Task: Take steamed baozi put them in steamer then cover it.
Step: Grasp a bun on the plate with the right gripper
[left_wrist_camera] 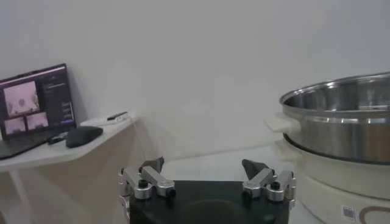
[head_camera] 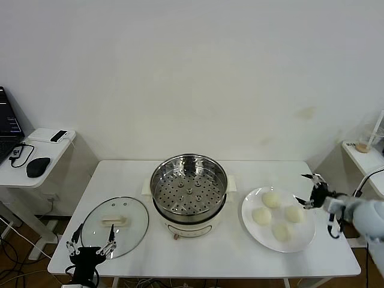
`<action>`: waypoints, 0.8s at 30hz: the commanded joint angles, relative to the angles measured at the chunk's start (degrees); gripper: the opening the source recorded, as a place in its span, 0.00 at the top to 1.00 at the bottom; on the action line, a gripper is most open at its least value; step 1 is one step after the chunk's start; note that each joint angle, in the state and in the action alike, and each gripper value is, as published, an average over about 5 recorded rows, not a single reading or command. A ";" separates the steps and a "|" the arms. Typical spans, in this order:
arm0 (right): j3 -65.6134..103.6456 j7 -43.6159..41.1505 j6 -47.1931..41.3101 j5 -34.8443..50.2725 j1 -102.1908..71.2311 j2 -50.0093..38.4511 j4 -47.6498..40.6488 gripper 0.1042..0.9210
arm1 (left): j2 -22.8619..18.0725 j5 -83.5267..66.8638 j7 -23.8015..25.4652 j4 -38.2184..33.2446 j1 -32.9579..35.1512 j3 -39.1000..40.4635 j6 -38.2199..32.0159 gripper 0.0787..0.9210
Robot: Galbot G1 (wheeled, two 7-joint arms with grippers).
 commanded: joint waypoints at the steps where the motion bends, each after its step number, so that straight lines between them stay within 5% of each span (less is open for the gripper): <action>1: -22.84 -13.20 3.04 -2.05 23.88 -5.62 -11.35 0.12 | -0.08 0.48 -0.11 -0.11 0.03 -0.32 0.02 0.12; 9: -40.39 -16.45 2.27 3.24 35.01 1.23 -18.13 0.12 | -0.14 0.37 -0.06 -0.12 -0.53 -1.25 0.14 0.12; 24: -42.81 -12.95 -1.33 0.64 35.35 13.42 -28.58 0.12 | -0.14 0.22 0.19 0.03 -0.60 -2.54 0.07 0.12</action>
